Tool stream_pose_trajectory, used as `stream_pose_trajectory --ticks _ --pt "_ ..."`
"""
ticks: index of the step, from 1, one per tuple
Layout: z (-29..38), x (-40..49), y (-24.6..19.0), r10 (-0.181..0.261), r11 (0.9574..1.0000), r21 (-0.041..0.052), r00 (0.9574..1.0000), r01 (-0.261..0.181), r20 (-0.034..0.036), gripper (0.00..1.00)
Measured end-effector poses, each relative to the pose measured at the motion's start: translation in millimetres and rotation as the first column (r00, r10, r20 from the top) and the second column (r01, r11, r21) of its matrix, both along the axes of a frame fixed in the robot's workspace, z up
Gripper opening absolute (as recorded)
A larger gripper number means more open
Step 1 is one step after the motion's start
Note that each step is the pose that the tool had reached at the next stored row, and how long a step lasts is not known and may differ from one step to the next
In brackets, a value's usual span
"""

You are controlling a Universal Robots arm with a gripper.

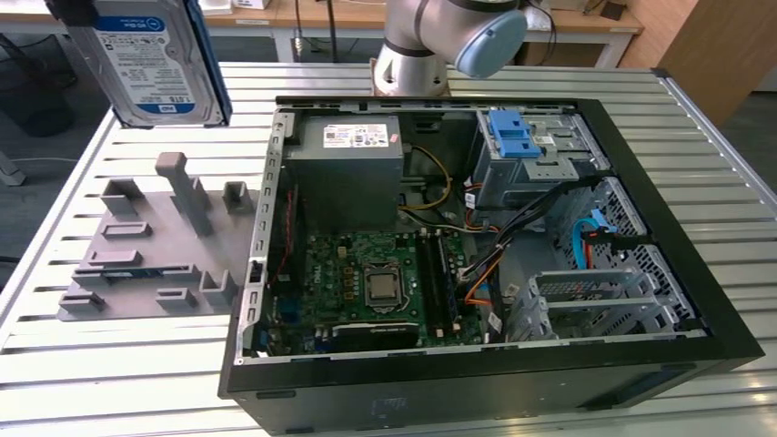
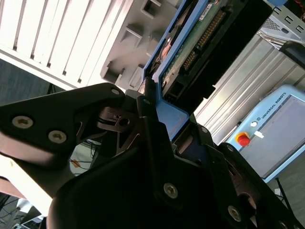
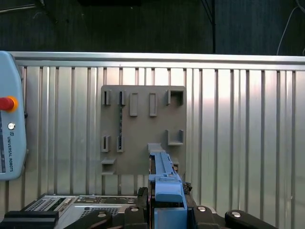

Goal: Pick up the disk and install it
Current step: 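Pick up the disk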

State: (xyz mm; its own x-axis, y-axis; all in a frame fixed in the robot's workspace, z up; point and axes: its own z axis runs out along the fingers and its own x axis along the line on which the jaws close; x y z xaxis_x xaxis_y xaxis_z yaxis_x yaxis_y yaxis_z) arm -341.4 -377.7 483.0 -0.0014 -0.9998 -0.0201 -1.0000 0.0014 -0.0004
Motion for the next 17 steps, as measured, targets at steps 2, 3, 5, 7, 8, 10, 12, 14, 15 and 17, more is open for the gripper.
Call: stream_pose_trajectory --ticks 2,3,5,7,8,10,12,14,15,17 --pt "0.0 1.9 -1.2 0.0 1.0 0.0 1.0 0.0 0.0 0.36" --pt "0.0 2.9 -1.9 0.0 1.0 0.0001 1.0 0.0 0.0 0.36" --pt "0.0 4.8 -3.0 0.0 1.0 0.0 1.0 0.0 -0.0001 0.36" --pt "0.0 6.6 -4.0 0.0 1.0 0.0 1.0 0.0 -0.0002 0.36" --pt "0.0 7.6 -4.5 0.0 1.0 0.0 1.0 0.0 -0.0002 0.36" --pt "0.0 9.9 -5.6 0.0 1.0 0.0 1.0 0.0 -0.0003 0.36" --pt "0.0 12.3 -6.6 0.0 1.0 0.0 1.0 0.0 -0.0004 0.36" --pt "0.0 14.7 -7.6 0.0 1.0 0.0 1.0 0.0 -0.0006 0.36" --pt "0.0 15.8 -8.0 0.0 1.0 0.0 1.0 0.0 -0.0005 0.36" --pt "0.0 18.1 -8.9 0.0 1.0 0.0 1.0 0.0 -0.0007 0.36"
